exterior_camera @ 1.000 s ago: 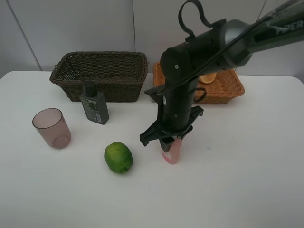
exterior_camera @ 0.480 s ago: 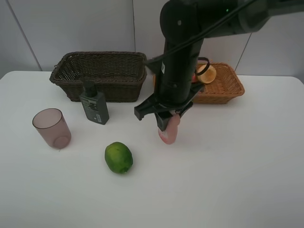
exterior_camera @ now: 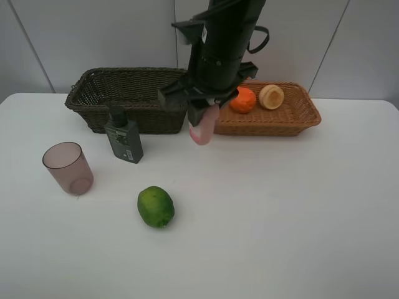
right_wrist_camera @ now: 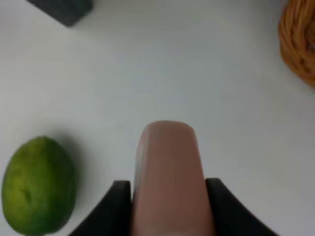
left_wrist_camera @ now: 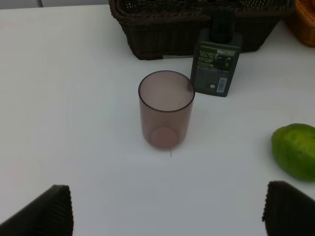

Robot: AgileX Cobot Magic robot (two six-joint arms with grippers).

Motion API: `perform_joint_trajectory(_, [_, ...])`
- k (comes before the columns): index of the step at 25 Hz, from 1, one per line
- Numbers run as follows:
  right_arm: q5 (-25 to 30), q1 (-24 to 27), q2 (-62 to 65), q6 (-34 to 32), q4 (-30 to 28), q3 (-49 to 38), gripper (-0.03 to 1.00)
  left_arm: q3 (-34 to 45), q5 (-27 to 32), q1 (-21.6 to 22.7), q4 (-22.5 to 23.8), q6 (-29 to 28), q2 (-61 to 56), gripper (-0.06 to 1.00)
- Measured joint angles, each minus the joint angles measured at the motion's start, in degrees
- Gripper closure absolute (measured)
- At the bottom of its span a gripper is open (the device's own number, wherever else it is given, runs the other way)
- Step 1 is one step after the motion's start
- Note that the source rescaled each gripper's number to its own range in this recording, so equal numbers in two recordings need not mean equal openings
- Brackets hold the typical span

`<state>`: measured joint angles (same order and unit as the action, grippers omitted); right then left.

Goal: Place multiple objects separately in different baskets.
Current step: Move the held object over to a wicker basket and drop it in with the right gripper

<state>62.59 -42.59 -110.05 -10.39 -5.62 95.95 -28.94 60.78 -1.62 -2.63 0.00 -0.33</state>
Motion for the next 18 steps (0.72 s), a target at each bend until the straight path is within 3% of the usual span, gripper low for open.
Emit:
perform_joint_trajectory(11, [-16.14,0.37,-5.20,5.48,-2.33,10.61,0.96,0.00,0.00,0.00,0.00,0.00,0.00,-0.05])
perform_joint_trajectory(18, [-31.44,2.66,-10.01,5.50,-2.39,11.10,0.96,0.00,0.00,0.00,0.00,0.00,0.00,-0.05])
